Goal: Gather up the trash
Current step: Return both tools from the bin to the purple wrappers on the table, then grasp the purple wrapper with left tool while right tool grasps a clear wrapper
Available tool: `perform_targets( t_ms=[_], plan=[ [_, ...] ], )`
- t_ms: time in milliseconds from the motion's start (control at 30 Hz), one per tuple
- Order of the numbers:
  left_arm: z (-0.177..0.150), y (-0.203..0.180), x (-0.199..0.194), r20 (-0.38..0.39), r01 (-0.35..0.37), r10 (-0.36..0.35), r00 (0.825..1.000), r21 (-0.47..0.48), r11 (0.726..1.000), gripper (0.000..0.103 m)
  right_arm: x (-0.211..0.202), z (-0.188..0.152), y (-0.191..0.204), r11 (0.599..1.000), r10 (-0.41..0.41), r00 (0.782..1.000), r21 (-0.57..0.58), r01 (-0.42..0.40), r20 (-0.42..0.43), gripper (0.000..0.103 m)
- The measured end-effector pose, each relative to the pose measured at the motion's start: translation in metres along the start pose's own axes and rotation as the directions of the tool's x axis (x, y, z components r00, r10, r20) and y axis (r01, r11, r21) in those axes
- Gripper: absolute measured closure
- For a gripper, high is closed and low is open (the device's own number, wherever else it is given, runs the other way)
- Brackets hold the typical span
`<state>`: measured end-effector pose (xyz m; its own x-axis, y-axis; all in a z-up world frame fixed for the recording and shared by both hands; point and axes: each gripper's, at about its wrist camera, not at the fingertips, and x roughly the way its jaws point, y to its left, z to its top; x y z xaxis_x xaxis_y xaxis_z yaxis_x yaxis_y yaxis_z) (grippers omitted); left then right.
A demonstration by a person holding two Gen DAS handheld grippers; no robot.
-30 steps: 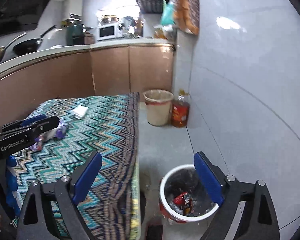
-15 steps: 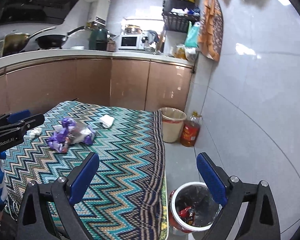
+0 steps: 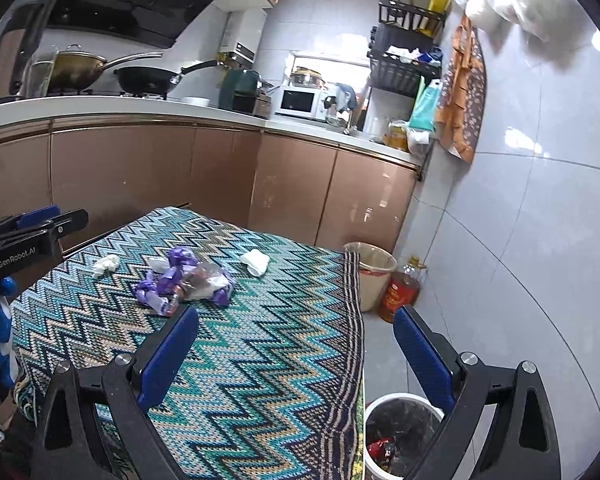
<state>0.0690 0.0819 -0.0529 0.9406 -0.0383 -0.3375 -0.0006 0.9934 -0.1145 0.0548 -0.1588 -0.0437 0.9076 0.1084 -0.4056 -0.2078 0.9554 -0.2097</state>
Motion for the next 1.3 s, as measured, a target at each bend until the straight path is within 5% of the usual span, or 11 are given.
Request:
perform_targets(
  t_ms=[233,500,633,800,967,1300],
  plan=[
    [-0.010,0.047,0.006,-0.087,-0.070,0.067,0.994,-0.032,0.997,0.041,0.007,0.009,0.010,0.999,0.051,0.999,-0.007,-0.050,0.009,0.005],
    [-0.033,0.107,0.018,-0.211,-0.171,0.151,0.966,-0.080,0.982,0.041,0.032,0.007,0.019,0.995,0.102,0.994,-0.001,-0.102,-0.046,0.005],
    [-0.044,0.124,0.028,-0.268,-0.178,0.145,0.952,-0.105,0.978,0.041,0.052,0.005,0.024,0.989,0.146,0.985,0.004,-0.146,-0.095,0.015],
    [-0.051,0.120,0.047,-0.319,-0.064,0.017,0.947,-0.140,0.988,0.042,0.081,0.004,0.029,0.978,0.206,0.966,0.028,-0.205,-0.157,0.032],
    [-0.053,0.097,0.077,-0.372,0.038,-0.097,0.923,-0.164,0.986,0.042,0.112,0.000,0.032,0.961,0.276,0.939,0.064,-0.268,-0.206,0.050],
    [-0.046,0.062,0.145,-0.444,0.188,-0.259,0.858,-0.198,0.962,0.056,0.179,0.004,0.032,0.925,0.379,0.892,0.105,-0.364,-0.247,0.058]
  ],
)
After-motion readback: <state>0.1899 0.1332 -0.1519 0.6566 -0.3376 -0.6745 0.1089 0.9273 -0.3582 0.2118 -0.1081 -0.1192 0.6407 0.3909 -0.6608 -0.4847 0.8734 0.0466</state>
